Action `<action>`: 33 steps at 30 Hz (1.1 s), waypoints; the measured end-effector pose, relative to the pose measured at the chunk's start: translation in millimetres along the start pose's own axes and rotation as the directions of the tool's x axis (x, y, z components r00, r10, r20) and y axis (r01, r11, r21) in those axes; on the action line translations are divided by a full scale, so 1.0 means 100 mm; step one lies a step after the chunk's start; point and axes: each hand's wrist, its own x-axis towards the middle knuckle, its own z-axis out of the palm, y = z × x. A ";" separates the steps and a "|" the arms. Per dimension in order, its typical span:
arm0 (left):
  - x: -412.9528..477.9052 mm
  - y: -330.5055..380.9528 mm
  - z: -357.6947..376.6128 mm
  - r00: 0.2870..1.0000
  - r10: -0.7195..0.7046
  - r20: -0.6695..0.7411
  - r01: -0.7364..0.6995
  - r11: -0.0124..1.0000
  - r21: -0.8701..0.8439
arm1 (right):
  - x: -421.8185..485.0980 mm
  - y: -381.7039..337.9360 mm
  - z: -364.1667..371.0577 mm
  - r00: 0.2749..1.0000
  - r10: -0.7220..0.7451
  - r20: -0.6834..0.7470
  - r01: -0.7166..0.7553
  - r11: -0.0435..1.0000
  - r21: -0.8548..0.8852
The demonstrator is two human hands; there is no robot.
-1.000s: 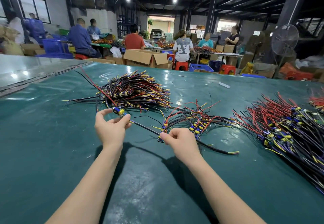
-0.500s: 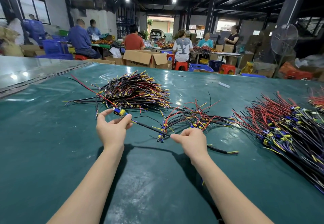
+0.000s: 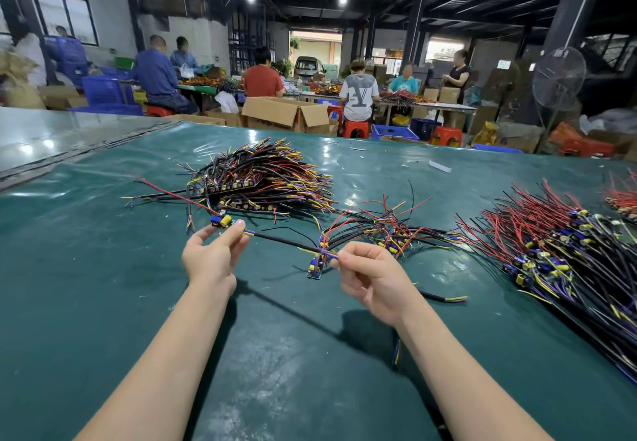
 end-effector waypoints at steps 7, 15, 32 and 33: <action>-0.01 0.00 -0.01 0.998 0.061 -0.020 -0.060 0.997 0.041 | 0.04 0.08 -0.01 0.971 -0.088 -0.222 -0.070 0.784 -0.617; -0.03 0.01 -0.01 0.995 0.103 0.005 -0.103 0.991 0.086 | 0.04 0.07 0.03 0.915 -0.210 -0.345 -0.014 0.838 -0.546; 0.10 0.13 -0.11 0.971 -0.233 0.051 0.233 0.972 0.005 | -0.08 0.00 0.17 0.976 0.060 0.207 0.044 0.886 -0.462; 0.10 0.13 -0.11 0.961 -0.259 0.099 0.259 0.966 0.010 | -0.09 -0.04 0.12 0.953 0.157 0.258 -0.026 0.893 -0.449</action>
